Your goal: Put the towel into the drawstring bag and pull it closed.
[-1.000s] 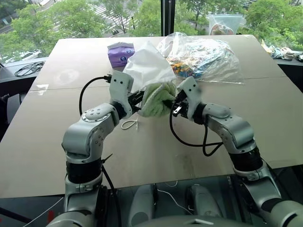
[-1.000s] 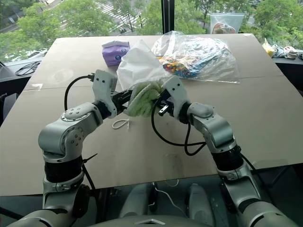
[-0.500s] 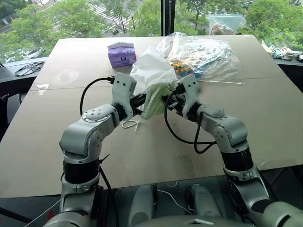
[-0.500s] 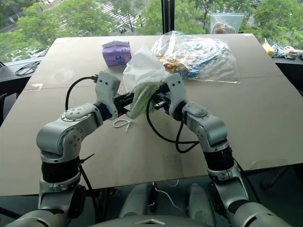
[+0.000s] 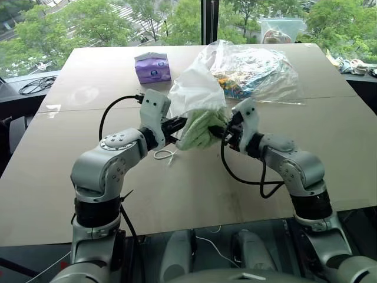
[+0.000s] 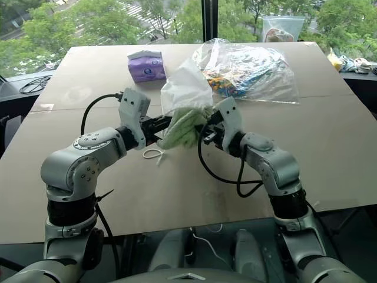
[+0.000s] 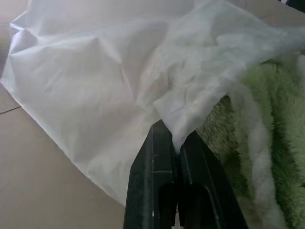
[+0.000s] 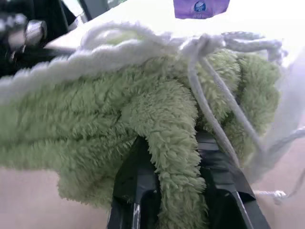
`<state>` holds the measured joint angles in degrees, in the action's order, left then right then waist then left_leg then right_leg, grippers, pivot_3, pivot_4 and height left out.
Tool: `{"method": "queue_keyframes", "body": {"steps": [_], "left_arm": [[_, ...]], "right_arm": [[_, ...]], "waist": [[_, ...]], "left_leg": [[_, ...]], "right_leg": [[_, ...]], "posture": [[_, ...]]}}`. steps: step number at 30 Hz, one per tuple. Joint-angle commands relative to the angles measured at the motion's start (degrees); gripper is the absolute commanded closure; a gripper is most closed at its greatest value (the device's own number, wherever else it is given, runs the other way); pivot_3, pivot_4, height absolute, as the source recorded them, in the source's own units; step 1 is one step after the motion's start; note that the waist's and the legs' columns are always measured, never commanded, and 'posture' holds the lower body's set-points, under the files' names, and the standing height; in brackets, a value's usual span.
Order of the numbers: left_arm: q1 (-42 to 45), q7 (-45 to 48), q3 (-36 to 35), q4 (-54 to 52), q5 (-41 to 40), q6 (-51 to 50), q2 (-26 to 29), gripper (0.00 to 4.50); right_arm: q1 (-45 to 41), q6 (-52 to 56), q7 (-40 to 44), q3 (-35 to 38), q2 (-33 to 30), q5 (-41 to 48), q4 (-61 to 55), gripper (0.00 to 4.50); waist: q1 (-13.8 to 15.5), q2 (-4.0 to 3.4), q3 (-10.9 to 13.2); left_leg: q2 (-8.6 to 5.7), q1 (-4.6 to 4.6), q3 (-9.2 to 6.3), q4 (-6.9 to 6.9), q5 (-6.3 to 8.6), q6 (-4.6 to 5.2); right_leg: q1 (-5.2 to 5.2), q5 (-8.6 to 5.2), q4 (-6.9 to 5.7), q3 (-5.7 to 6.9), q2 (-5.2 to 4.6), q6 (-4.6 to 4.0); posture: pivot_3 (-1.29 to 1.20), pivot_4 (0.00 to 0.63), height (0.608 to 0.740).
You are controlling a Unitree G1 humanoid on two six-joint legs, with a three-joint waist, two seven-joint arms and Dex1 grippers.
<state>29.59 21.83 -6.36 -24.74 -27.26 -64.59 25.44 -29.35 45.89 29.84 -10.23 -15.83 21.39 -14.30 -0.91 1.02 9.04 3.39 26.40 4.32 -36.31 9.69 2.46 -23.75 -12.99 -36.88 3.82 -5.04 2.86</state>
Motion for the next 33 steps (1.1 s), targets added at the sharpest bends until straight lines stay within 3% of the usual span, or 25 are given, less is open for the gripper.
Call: {"method": "queue_keyframes", "body": {"steps": [1,5,15,33], "left_arm": [[0.7,0.6,-0.2,-2.0,-1.0,1.1,0.6,4.5],[0.8,0.7,-0.1,-1.9,-1.0,1.3,0.9,4.5],[1.5,0.7,1.3,-0.6,0.0,2.9,1.1,4.5],[0.8,0.8,1.5,-0.1,-0.3,4.9,0.8,4.5]], "right_arm": [[-0.9,-6.3,2.3,1.5,-3.2,-2.4,1.7,4.33],[-1.0,-10.4,5.0,3.5,-5.8,-1.8,3.1,4.33],[1.9,-13.1,14.2,0.2,-8.4,1.8,-2.3,4.33],[2.7,-17.1,15.8,0.5,-11.1,-2.4,-0.7,4.33]], "waist": [[-0.1,-0.01,0.0],[0.2,0.0,0.0],[0.4,0.01,0.0],[0.6,0.01,0.0]], "left_leg": [[0.0,-0.01,0.0,0.0,0.0,0.0],[0.0,-0.01,-0.01,0.0,0.0,0.0],[0.0,0.0,-0.02,0.0,0.0,0.0],[0.0,0.0,-0.02,-0.01,-0.01,0.0]], "right_leg": [[0.0,-0.06,-0.01,0.0,0.01,-0.1],[0.01,-0.05,-0.01,0.0,0.02,-0.09],[0.02,0.02,-0.01,0.01,0.02,0.04],[0.02,0.03,-0.01,0.01,0.02,0.05]], "posture": [[0.0,0.15,0.74],[0.0,0.15,0.74],[0.0,0.15,0.74],[0.0,0.15,0.74]]}}
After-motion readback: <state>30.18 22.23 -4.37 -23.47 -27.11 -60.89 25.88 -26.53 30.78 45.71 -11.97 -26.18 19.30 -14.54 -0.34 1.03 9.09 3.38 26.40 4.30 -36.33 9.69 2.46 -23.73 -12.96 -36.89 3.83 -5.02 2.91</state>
